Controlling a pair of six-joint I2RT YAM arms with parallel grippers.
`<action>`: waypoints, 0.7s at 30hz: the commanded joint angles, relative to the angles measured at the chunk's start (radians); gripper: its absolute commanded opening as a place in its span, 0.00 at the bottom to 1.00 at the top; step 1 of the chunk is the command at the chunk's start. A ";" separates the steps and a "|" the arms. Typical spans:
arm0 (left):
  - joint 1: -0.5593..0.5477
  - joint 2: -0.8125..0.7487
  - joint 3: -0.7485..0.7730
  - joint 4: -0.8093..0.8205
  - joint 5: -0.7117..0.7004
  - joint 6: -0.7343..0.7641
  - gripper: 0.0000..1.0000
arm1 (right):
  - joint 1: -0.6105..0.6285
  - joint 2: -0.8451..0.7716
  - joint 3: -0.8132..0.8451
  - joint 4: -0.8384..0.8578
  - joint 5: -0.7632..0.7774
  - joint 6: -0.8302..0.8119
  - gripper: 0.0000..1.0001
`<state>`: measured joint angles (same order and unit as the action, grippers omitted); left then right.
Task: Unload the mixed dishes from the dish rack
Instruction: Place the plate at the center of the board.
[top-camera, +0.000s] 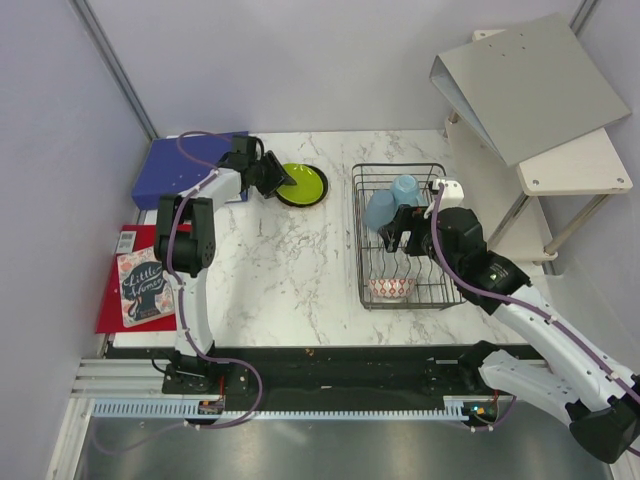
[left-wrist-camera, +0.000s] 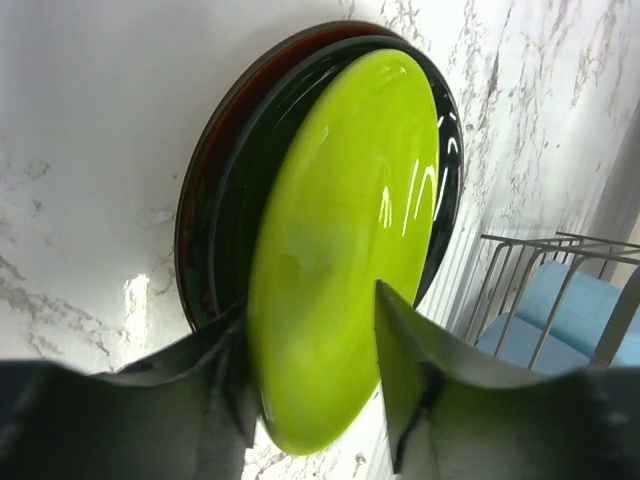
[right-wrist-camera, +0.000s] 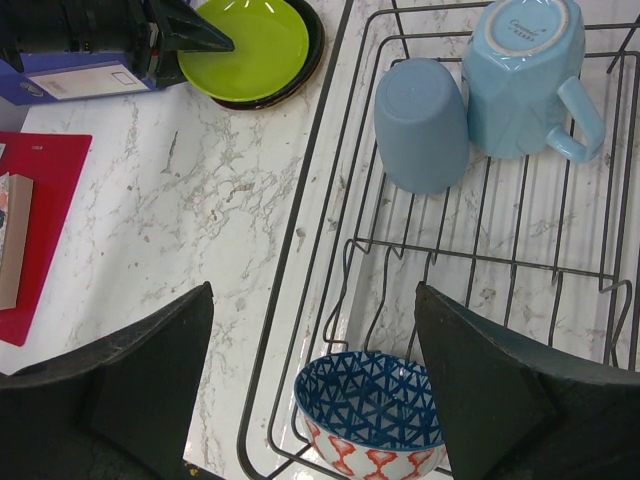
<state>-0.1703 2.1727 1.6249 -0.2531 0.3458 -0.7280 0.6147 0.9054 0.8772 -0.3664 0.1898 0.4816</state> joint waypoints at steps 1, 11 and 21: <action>-0.003 -0.007 0.043 -0.049 -0.004 0.047 0.59 | -0.001 0.001 -0.003 0.029 0.011 -0.001 0.88; -0.005 -0.010 0.282 -0.425 -0.174 0.159 0.71 | -0.001 -0.008 -0.004 0.027 0.010 -0.001 0.88; -0.006 -0.024 0.268 -0.568 -0.284 0.220 0.71 | -0.001 -0.026 -0.021 0.027 -0.003 0.012 0.87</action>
<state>-0.1707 2.1735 1.9152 -0.7441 0.1051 -0.5632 0.6147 0.9005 0.8688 -0.3634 0.1890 0.4847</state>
